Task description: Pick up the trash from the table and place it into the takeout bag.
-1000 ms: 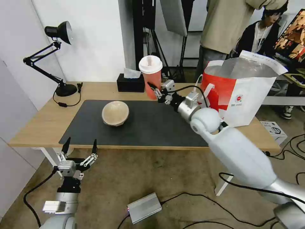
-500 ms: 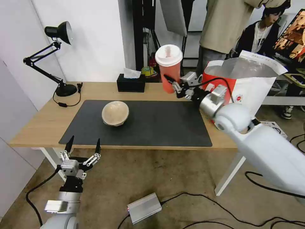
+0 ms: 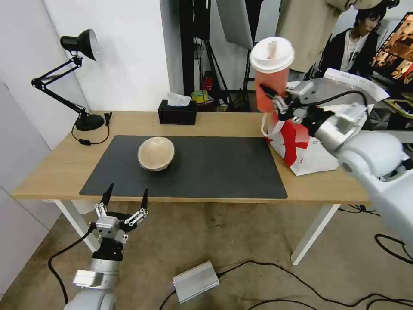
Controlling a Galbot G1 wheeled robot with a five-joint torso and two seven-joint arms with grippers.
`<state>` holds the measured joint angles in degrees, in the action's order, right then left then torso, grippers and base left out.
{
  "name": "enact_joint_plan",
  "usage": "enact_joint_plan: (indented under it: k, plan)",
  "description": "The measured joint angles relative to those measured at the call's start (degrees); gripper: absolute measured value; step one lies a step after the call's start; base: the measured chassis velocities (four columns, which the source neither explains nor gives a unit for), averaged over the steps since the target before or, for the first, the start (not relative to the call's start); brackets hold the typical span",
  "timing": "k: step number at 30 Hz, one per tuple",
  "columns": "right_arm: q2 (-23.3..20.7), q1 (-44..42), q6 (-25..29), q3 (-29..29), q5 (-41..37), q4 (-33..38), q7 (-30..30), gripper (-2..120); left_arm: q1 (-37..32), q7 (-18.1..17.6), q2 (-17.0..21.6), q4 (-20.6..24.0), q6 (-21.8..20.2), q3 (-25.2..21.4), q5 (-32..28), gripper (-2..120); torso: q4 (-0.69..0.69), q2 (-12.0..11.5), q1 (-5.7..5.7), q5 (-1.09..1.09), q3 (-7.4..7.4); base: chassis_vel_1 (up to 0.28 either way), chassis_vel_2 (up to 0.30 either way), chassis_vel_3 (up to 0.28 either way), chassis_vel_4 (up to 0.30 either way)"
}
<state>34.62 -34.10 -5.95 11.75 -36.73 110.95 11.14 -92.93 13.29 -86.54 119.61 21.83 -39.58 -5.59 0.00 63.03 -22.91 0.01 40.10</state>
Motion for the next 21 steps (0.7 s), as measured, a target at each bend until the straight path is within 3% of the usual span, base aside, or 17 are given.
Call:
enact_joint_plan:
  k: [13,21]
  plan:
    - [-5.4,-3.47,1.59,5.21,-0.54,0.95,-0.06,1,-0.08,0.54,0.41,0.16,0.08,1.29,-0.04,100,-0.01,0.0,0.0,-0.01,0.0,0.0,0.0,0.0,0.0]
    - [-6.37,-1.86,2.15,5.58,0.26,-1.39,-0.03,1,-0.22,0.82,0.57,0.29,0.2,1.35,-0.23,100,0.0,0.0,0.0,-0.01,0.0,0.0,0.0,0.0,0.0]
